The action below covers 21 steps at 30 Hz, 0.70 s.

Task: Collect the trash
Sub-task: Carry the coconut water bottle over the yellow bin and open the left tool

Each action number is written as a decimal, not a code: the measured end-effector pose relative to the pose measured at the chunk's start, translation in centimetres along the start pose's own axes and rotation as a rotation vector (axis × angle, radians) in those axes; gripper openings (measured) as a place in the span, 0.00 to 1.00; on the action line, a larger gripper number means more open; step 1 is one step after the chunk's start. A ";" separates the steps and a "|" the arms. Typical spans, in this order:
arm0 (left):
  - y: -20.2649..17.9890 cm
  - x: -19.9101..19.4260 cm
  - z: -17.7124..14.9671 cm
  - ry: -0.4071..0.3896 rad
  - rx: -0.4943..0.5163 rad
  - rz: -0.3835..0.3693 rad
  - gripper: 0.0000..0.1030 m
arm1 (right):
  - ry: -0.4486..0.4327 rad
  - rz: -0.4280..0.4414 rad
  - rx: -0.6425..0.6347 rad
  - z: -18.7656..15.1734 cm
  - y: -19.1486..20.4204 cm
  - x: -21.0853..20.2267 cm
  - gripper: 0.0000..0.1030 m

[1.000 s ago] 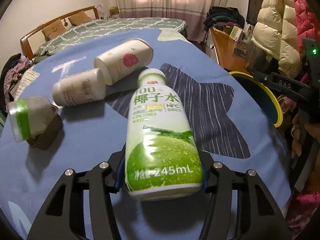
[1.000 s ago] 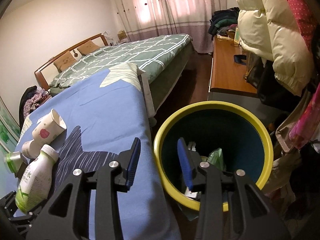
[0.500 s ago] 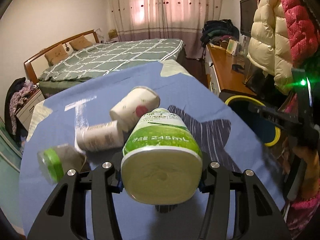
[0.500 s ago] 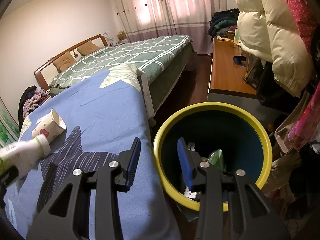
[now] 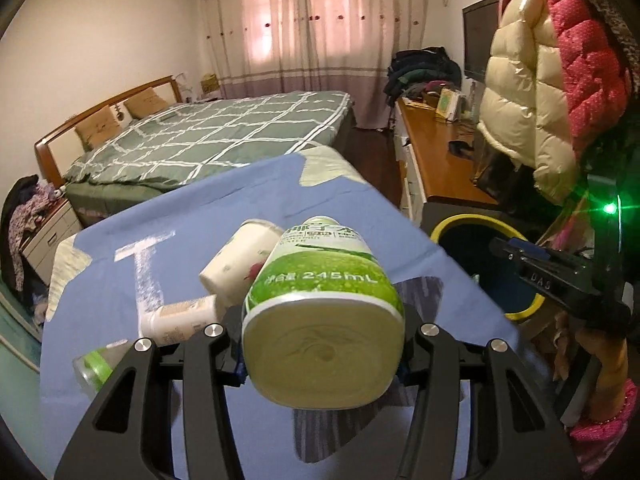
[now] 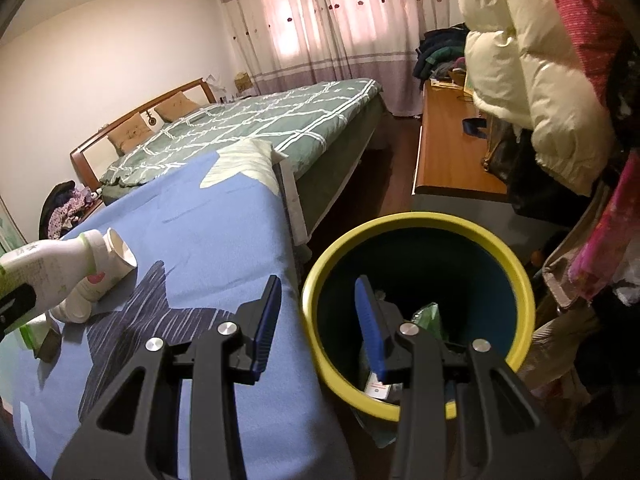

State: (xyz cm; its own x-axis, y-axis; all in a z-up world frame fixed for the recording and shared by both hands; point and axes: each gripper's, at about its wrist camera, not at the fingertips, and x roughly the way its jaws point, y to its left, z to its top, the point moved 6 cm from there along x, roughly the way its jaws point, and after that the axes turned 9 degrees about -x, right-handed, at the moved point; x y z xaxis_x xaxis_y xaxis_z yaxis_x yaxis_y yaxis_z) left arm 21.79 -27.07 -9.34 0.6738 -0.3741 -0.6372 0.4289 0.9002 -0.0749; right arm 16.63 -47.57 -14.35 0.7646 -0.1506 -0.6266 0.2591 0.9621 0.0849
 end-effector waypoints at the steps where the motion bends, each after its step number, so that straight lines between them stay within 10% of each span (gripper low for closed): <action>1: -0.4 0.0 0.2 -0.002 0.005 -0.007 0.49 | -0.009 -0.008 0.003 0.1 -0.4 -0.5 0.36; 21: -20.4 7.9 1.4 0.122 0.187 -0.270 0.49 | -0.032 -0.154 0.140 -3.5 -11.5 -4.2 0.38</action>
State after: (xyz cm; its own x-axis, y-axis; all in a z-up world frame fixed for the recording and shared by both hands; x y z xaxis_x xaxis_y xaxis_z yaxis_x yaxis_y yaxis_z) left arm 19.26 -48.71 -11.76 0.4490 -0.5530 -0.7018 0.6920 0.7121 -0.1184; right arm 8.40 -57.18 -15.36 0.7275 -0.3029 -0.6156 0.4523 0.8864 0.0983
